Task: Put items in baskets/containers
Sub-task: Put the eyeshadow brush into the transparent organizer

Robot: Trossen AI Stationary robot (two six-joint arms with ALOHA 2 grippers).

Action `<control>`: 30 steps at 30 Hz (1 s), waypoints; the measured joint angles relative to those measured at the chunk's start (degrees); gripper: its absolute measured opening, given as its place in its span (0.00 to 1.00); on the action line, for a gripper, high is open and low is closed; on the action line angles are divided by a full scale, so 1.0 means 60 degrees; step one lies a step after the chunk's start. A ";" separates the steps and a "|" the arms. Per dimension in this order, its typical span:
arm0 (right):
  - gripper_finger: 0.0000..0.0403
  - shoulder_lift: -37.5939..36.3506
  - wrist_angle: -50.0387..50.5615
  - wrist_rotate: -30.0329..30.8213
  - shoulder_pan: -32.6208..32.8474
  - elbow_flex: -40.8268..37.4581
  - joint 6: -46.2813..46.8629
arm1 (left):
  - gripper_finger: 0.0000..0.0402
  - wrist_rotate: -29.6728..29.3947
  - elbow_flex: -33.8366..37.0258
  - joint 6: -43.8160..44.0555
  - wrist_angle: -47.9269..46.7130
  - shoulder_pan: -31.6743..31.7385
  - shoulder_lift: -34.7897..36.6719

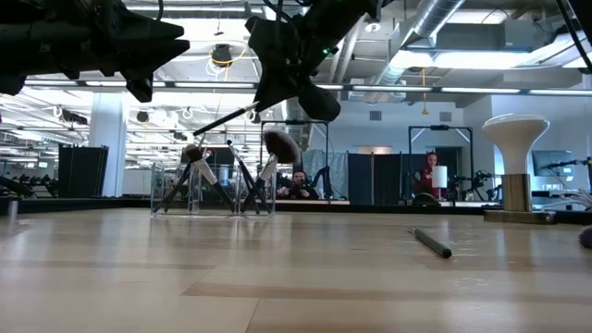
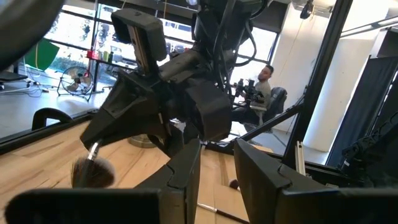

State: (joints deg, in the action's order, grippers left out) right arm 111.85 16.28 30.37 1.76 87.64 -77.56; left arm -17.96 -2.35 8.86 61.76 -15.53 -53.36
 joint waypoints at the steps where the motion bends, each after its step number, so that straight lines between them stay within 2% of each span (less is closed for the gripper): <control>1: 0.02 0.0000 -0.0001 -0.0107 0.0000 0.0000 0.0001 | 0.24 0.0000 0.0000 0.0000 0.0000 0.0000 0.0000; 6: 0.03 0.0000 -0.0034 -0.0012 -0.0133 -0.0052 -0.0004 | 0.24 0.0000 0.0000 0.0000 -0.0001 -0.0004 0.0000; 11: 0.02 0.0001 0.0007 0.0672 -0.0381 -0.0095 -0.0380 | 0.24 0.0000 0.0000 0.0004 0.0000 -0.0004 0.0000; 14: 0.03 0.0002 0.0041 0.0521 -0.0437 -0.0196 -0.1126 | 0.24 0.0000 0.0000 0.0004 -0.0004 -0.0004 0.0000; 21: 0.02 0.0004 -0.0186 0.0590 -0.0135 -0.0204 -0.1717 | 0.24 0.0000 0.0000 0.0002 -0.0002 -0.0004 0.0000; 26: 0.03 0.0004 -0.0801 0.0479 -0.0109 -0.0204 -0.1747 | 0.24 0.0000 -0.0004 0.0003 -0.0001 -0.0004 0.0000; 30: 0.03 0.0004 -0.0645 0.0357 -0.0224 -0.0204 -0.1634 | 0.24 0.0000 -0.0004 0.0003 0.0000 -0.0004 0.0000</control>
State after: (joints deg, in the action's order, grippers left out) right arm 111.87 12.40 32.51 0.42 86.41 -87.37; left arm -17.96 -2.37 8.88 61.76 -15.55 -53.36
